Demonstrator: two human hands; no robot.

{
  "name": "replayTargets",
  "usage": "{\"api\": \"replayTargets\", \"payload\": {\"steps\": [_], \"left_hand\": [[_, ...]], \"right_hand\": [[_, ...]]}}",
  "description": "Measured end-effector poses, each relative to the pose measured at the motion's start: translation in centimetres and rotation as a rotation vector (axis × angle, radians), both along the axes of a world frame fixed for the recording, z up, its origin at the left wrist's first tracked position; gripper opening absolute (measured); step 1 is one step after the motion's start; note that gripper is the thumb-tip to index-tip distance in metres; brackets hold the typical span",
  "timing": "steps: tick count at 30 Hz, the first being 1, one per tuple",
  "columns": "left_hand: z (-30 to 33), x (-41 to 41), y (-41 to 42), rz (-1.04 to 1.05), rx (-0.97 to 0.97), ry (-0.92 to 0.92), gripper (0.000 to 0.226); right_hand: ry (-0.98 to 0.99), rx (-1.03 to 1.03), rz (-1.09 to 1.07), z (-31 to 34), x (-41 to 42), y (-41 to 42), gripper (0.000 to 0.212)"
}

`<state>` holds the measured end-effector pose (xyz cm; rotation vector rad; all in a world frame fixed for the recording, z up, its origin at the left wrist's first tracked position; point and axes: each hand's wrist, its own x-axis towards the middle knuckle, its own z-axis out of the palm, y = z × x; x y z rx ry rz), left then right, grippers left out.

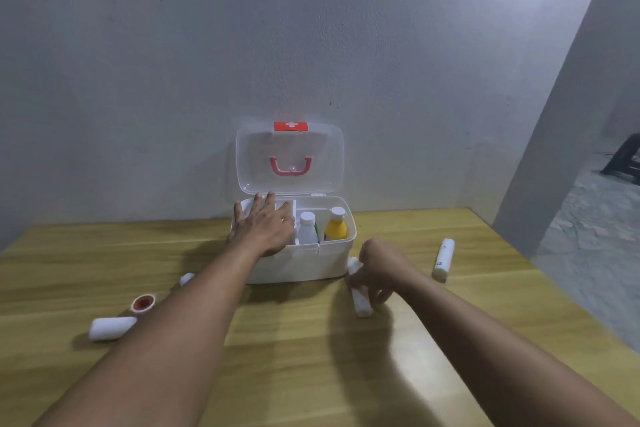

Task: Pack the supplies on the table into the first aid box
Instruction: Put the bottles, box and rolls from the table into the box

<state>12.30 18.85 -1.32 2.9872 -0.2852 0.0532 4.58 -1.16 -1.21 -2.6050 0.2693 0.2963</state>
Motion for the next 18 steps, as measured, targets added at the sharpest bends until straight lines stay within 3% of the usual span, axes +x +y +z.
{"api": "replayTargets", "payload": {"steps": [4,8,11,14,18], "left_hand": [[-0.2,-0.1,0.1,-0.009,0.003,-0.005,0.054],[-0.1,-0.1,0.1,-0.006,-0.002,0.004,0.053],[0.0,-0.2,0.0,-0.006,-0.006,0.009,0.053],[0.2,-0.1,0.0,-0.002,-0.011,0.017,0.053],[0.1,-0.2,0.0,-0.004,-0.009,0.01,0.053]], "right_hand": [[0.01,0.031,-0.007,0.1,-0.2,-0.2,0.036],[-0.083,0.09,-0.05,2.0,-0.7,-1.1,0.025],[-0.325,0.027,-0.099,4.9,-1.0,-1.6,0.024],[-0.581,-0.001,-0.05,7.3,-0.9,-1.1,0.04],[-0.482,0.093,-0.076,8.1,0.0,-1.3,0.042]]}}
